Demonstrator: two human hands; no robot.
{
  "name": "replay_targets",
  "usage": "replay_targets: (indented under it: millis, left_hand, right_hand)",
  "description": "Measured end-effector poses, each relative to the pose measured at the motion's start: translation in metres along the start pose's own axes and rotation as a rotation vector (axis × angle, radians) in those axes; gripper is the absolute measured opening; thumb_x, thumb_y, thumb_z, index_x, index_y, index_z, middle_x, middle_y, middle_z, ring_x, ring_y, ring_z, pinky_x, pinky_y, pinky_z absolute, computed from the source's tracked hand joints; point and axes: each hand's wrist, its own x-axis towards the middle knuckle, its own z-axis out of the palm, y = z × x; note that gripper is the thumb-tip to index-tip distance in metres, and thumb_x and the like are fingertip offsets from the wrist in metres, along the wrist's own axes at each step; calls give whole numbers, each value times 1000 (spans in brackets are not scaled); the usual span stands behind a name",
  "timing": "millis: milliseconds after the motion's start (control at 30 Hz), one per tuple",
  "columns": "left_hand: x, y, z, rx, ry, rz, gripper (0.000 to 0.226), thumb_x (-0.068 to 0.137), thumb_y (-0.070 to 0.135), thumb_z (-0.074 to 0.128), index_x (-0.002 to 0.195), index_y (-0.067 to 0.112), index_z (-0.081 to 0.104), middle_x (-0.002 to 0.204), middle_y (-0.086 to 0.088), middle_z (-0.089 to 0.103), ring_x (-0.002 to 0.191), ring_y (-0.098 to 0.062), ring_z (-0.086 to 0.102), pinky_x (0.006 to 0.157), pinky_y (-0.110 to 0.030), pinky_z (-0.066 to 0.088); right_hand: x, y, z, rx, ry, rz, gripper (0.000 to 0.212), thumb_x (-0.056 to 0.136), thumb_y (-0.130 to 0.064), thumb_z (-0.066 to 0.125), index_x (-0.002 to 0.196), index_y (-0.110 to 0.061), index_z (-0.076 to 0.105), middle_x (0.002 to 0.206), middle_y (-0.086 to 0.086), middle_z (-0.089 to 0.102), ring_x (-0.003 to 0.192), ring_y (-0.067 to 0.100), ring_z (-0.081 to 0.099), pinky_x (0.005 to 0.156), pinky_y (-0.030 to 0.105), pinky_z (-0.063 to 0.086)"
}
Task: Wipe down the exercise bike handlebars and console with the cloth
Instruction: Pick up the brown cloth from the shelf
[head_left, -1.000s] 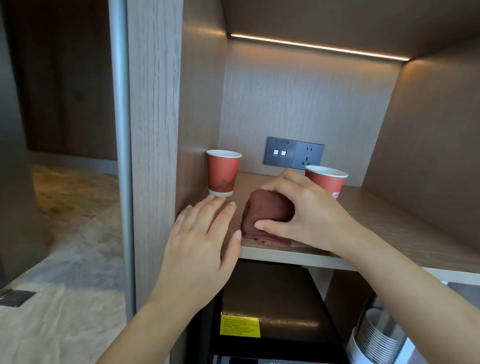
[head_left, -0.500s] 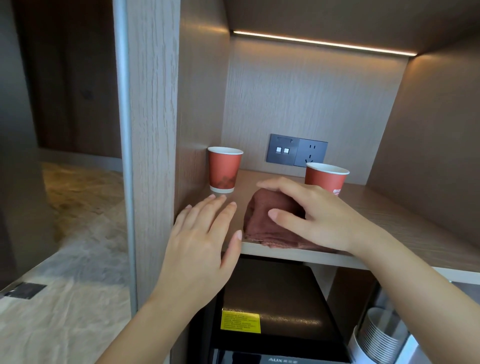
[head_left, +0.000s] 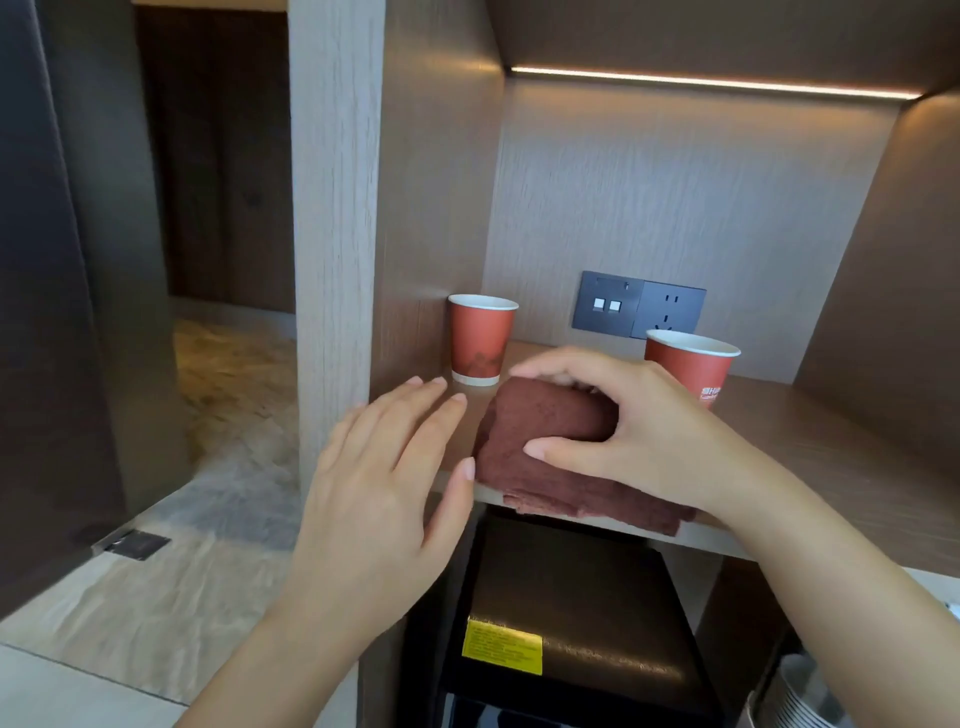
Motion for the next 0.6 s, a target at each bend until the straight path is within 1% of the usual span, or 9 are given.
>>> replay_targets:
  millis: [67, 133, 200, 300, 367, 433, 533, 600]
  left_hand:
    - [-6, -2, -12, 40, 8, -31, 43, 88, 31, 43, 120, 6, 60, 124, -8, 59, 119, -18, 47, 103, -32, 30]
    - [-12, -4, -25, 82, 25, -66, 43, 88, 30, 43, 120, 7, 60, 124, -8, 59, 118, -18, 48, 102, -32, 33]
    - [-21, -8, -38, 139, 40, -83, 42, 89, 28, 43, 120, 5, 59, 123, -10, 59, 117, -20, 48, 101, -32, 33]
    - [-35, -15, -59, 234, 37, -127, 42, 88, 28, 45, 120, 4, 59, 123, -11, 59, 118, -22, 48, 102, -30, 30]
    - [-46, -21, -75, 288, 37, -161, 42, 88, 28, 45, 121, 4, 59, 123, -11, 59, 119, -22, 47, 102, -29, 30]
    - [-58, -26, -94, 344, 43, -197, 43, 89, 28, 45, 121, 4, 59, 123, -11, 58, 119, -23, 48, 101, -31, 31]
    - [-80, -35, -126, 430, 57, -248, 42, 89, 27, 44, 120, 3, 59, 123, -12, 59, 118, -24, 50, 100, -34, 34]
    - [-98, -39, -151, 489, 62, -275, 41, 90, 27, 45, 119, 2, 59, 122, -12, 59, 117, -26, 52, 99, -36, 36]
  right_hand:
    - [3, -7, 4, -35, 18, -62, 42, 73, -36, 72, 110, -42, 54, 101, -36, 53, 103, -12, 49, 88, 8, 38]
    - [6, -15, 9, -27, 19, -124, 43, 73, -40, 71, 110, -43, 50, 101, -34, 54, 103, -9, 49, 88, 10, 38]
    - [11, -26, 17, 23, 7, -177, 42, 73, -38, 72, 107, -43, 49, 101, -32, 54, 101, -9, 50, 86, 10, 39]
    - [18, -42, 34, 132, 11, -244, 37, 72, -32, 74, 103, -38, 54, 104, -31, 51, 95, -11, 51, 80, 4, 38]
    - [23, -54, 51, 207, 9, -268, 37, 72, -29, 75, 103, -34, 57, 102, -29, 54, 95, -9, 53, 80, 5, 40]
    - [26, -67, 70, 282, -5, -285, 37, 73, -28, 75, 104, -34, 57, 98, -26, 58, 96, -4, 55, 80, 8, 42]
    - [30, -95, 102, 374, -20, -323, 37, 72, -30, 75, 102, -39, 55, 95, -22, 60, 94, 1, 58, 78, 9, 45]
    - [32, -119, 123, 438, -44, -341, 38, 72, -29, 76, 101, -38, 54, 96, -19, 61, 95, 3, 59, 79, 16, 48]
